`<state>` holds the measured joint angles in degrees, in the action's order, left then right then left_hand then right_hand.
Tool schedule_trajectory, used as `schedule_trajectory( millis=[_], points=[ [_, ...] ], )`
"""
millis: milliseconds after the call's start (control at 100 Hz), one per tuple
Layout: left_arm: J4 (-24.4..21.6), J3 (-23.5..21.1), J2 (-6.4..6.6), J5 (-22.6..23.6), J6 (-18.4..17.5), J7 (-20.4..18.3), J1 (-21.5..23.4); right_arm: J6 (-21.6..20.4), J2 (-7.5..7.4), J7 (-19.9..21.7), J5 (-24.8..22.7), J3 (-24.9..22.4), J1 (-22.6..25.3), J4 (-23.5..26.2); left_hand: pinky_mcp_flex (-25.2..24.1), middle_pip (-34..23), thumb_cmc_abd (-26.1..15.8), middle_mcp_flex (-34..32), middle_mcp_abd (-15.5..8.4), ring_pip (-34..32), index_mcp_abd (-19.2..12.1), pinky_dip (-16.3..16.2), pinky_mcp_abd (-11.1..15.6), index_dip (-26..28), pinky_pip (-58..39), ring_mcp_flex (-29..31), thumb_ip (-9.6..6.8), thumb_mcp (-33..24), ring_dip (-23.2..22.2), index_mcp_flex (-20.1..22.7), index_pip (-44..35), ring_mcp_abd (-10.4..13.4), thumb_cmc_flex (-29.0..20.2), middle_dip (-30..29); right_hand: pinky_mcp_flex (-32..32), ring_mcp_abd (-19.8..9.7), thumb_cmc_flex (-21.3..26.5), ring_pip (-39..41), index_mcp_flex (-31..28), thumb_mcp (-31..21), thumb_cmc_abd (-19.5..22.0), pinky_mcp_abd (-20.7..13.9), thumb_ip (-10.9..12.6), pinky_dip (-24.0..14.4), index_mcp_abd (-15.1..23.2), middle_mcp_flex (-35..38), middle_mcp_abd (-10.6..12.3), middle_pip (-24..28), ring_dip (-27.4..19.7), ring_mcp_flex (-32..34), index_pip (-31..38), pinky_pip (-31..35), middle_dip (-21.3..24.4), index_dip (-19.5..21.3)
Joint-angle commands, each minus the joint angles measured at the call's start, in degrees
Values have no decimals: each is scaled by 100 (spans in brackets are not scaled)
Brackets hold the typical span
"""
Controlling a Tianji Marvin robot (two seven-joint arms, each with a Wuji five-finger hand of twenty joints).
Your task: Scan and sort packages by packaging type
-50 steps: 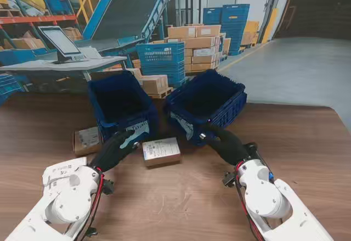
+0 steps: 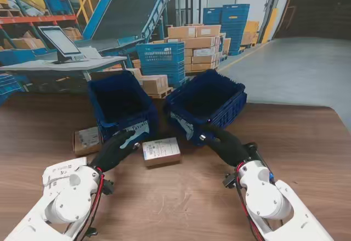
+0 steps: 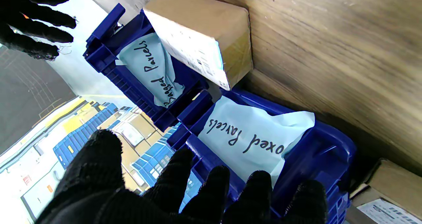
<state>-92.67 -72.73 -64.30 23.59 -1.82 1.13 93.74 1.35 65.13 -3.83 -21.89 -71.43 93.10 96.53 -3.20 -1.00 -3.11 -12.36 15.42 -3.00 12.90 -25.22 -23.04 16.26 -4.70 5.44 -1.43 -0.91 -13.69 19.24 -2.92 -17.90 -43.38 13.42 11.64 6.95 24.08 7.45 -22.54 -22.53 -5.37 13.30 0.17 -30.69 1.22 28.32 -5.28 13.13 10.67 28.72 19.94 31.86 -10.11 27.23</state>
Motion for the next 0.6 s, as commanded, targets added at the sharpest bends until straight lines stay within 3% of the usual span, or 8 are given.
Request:
schedule_trajectory(
  millis=[0, 250, 590],
  points=[
    [-80, 7, -23, -39, 14, -65, 42, 39, 30, 64, -4, 13, 32, 49, -49, -9, -238, -123, 25, 150, 19, -17, -82, 91, -14, -27, 27, 200, 46, 86, -40, -103, -220, 66, -28, -4, 18, -13, -40, -39, -58, -6, 24, -57, 95, 52, -56, 30, 137, -19, -54, 50, -62, 2],
    [-351, -308, 37, -33, 180, -344, 261, 45, 33, 52, 3, 16, 52, 66, -53, -6, -248, -111, 21, 155, 34, -18, -60, 92, -15, -45, 27, 199, 47, 83, -40, -105, -227, 67, -28, -5, 13, -16, -44, -38, -58, -2, 24, -59, 92, 58, -58, 31, 137, -24, -56, 46, -64, 4],
    [-1131, -1433, 201, 81, 442, -1195, 1183, -72, 55, -63, -8, 58, 18, 19, -29, -14, -246, -137, 30, 144, 20, -22, -70, 90, -25, -21, 25, 201, 43, 63, -32, -119, -220, 71, -37, -8, 3, -16, -46, -39, -45, -2, 24, -61, 94, 49, -62, 26, 137, -27, -56, 42, -64, 8]
  ],
)
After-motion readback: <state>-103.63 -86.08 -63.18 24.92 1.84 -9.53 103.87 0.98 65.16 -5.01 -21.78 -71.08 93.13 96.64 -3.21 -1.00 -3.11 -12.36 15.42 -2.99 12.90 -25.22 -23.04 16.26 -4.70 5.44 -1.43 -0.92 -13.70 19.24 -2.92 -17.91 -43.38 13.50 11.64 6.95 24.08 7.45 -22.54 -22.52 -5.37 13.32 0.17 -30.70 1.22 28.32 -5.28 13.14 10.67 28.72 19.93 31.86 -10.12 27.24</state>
